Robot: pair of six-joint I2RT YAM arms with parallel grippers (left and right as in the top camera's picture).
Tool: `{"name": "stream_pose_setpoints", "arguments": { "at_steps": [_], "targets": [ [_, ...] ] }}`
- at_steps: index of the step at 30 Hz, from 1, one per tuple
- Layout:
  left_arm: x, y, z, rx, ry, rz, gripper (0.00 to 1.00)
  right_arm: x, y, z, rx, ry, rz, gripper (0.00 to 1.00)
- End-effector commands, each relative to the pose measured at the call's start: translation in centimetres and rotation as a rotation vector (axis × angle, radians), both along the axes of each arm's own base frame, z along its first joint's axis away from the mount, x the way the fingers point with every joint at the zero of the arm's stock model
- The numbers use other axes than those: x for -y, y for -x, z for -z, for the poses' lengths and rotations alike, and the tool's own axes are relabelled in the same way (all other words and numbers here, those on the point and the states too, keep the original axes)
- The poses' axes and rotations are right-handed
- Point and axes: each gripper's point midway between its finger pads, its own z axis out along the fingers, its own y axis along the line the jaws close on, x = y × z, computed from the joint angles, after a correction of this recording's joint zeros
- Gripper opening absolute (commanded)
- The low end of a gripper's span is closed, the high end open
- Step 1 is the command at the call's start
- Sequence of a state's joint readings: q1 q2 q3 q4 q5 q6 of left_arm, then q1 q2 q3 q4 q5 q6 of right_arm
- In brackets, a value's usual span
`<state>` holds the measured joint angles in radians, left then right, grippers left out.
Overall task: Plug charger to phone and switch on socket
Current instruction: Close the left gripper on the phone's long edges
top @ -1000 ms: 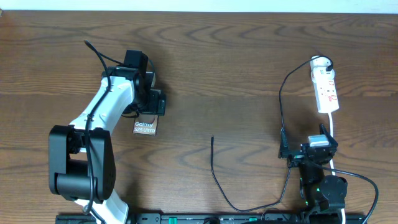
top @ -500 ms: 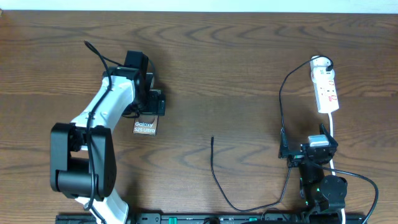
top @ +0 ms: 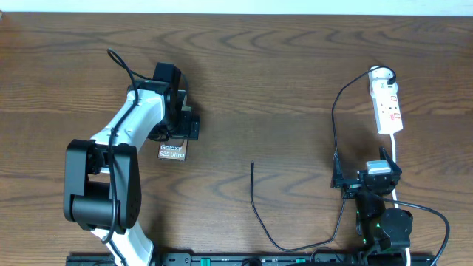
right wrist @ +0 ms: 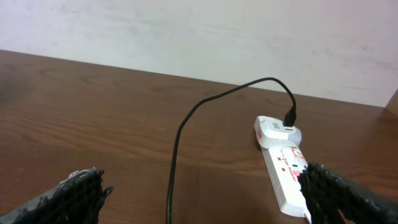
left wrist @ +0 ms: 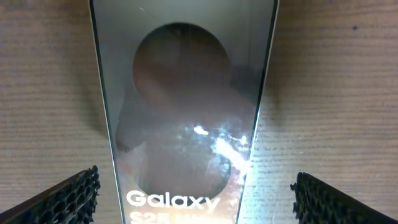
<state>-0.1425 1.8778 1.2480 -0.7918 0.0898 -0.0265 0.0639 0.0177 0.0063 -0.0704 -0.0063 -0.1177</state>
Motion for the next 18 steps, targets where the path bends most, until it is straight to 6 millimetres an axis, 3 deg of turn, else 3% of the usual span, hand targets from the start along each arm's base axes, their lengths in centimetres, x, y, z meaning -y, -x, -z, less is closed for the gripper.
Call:
{"name": "stream_pose_setpoints", "arguments": {
  "at_steps": [1,18],
  "targets": [
    [-0.40,0.64,1.19,-0.018,-0.023,-0.004,0.98,0.23,0.00,0.13,-0.004,0.012,0.010,0.99],
    [-0.47,0.57,1.65,-0.006,-0.025,-0.001,0.98,0.22,0.00,0.14,-0.004,0.012,0.010,0.99]
  ]
}}
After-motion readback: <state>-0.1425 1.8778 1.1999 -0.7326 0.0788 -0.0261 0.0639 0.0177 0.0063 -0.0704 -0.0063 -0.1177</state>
